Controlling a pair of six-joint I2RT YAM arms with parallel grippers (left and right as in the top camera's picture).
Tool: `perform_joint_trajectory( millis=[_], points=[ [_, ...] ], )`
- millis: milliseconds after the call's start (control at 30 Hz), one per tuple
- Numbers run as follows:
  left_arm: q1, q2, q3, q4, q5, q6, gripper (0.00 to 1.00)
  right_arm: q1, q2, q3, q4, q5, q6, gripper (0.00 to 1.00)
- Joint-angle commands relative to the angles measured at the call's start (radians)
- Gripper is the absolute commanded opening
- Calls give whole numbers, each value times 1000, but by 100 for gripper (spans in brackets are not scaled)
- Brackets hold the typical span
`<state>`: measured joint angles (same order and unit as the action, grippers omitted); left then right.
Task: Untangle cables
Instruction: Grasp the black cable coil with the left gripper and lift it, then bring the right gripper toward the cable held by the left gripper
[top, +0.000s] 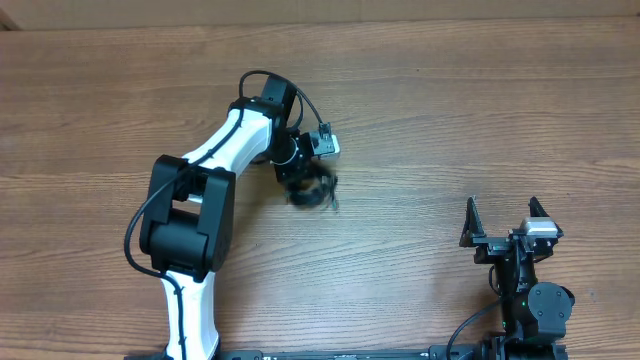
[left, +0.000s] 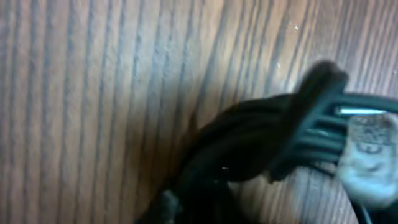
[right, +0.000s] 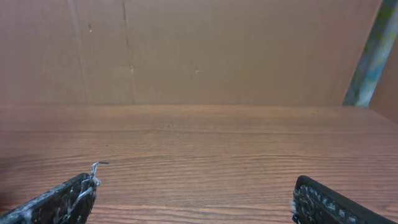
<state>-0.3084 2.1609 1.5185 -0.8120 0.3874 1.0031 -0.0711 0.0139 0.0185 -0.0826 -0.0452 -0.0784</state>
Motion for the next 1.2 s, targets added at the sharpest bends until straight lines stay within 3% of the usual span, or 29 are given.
perform_joint_trajectory(
  millis=[0,100,300,500,533,600,700,767,833,900,967,1033,1167],
  points=[
    [-29,61,0,1,-29,-19,4,5,-10,-11,3,-1,-1,100],
    [-32,42,68,0,-91,-167,4,5,-10,-11,3,-1,-2,100],
    [-31,4,257,-34,-242,-789,4,5,-10,-11,3,-1,-1,100],
    [-34,6,300,-140,-233,-1172,4,5,-10,-11,3,-1,-2,100],
    [-34,9,300,-176,-232,-1242,8,5,-10,-11,3,-1,-2,100],
    [-35,10,300,-246,-229,-1337,41,5,-10,-11,4,-5,2,100],
    [-35,10,300,-316,-243,-1319,81,5,-10,-11,11,-85,26,100],
    [-33,10,300,-326,-257,-1250,88,5,-10,-11,16,-152,155,100],
    [-28,10,300,-324,-283,-1223,77,5,-10,-11,20,-199,317,100],
    [-21,10,300,-311,-304,-1223,53,5,-10,-11,24,-256,512,100],
    [-17,10,299,-289,-319,-1219,38,5,-10,-11,27,-302,650,100],
    [-18,10,297,-271,-316,-1212,38,5,-10,-11,29,-334,719,100],
    [-28,10,266,-235,-317,-1204,52,5,-10,-11,30,-343,798,100]
  ],
)
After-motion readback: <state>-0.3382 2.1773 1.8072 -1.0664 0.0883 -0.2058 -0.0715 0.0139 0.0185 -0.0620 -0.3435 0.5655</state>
